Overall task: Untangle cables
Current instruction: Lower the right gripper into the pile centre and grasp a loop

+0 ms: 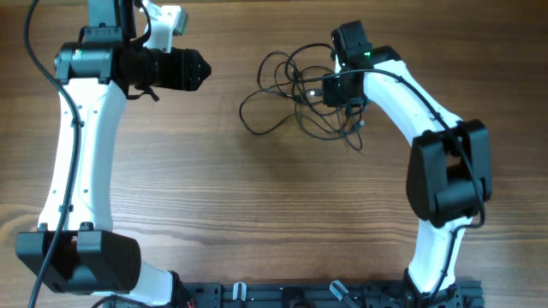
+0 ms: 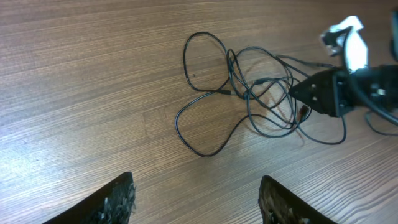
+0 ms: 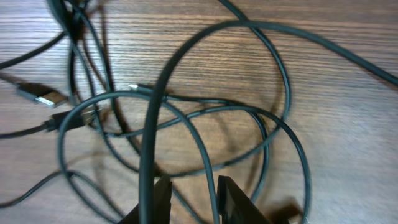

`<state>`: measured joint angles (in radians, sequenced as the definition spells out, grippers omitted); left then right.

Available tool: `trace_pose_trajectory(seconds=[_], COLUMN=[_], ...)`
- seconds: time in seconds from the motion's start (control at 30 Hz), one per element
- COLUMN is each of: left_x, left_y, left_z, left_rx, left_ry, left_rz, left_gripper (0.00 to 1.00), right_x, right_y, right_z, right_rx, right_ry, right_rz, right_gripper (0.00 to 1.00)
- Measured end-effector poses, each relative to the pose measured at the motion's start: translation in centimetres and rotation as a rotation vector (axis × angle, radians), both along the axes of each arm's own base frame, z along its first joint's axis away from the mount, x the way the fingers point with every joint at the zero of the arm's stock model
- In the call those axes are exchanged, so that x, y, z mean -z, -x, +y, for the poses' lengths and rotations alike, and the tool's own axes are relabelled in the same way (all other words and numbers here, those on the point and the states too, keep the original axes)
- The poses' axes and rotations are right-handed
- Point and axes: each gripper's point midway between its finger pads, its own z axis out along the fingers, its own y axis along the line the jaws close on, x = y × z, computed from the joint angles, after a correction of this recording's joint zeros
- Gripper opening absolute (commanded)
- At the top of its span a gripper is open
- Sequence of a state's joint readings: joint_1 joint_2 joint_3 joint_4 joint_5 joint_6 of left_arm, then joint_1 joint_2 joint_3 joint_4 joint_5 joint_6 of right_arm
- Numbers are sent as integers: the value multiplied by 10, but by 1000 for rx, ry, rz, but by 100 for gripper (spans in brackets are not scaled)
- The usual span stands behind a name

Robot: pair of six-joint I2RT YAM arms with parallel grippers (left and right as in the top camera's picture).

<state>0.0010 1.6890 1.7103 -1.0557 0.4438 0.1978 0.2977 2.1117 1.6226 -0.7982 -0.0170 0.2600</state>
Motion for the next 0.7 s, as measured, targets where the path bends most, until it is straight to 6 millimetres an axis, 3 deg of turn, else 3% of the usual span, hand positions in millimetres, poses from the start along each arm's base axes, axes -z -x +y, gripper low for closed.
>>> trace_pose_trajectory(seconds=[0.2,0.7], left_x=[0,2], left_y=[0,-1], left_z=[0,5], left_rx=[8,11], left_ry=[-6,-47], left_rz=[-5,-15], left_gripper=[66,66], right_x=[27,30], right_y=[-1,-7], right_z=[0,2], right_rx=[4,7], right_ry=[9,4], right_rz=[34,18], right_gripper=[28,29])
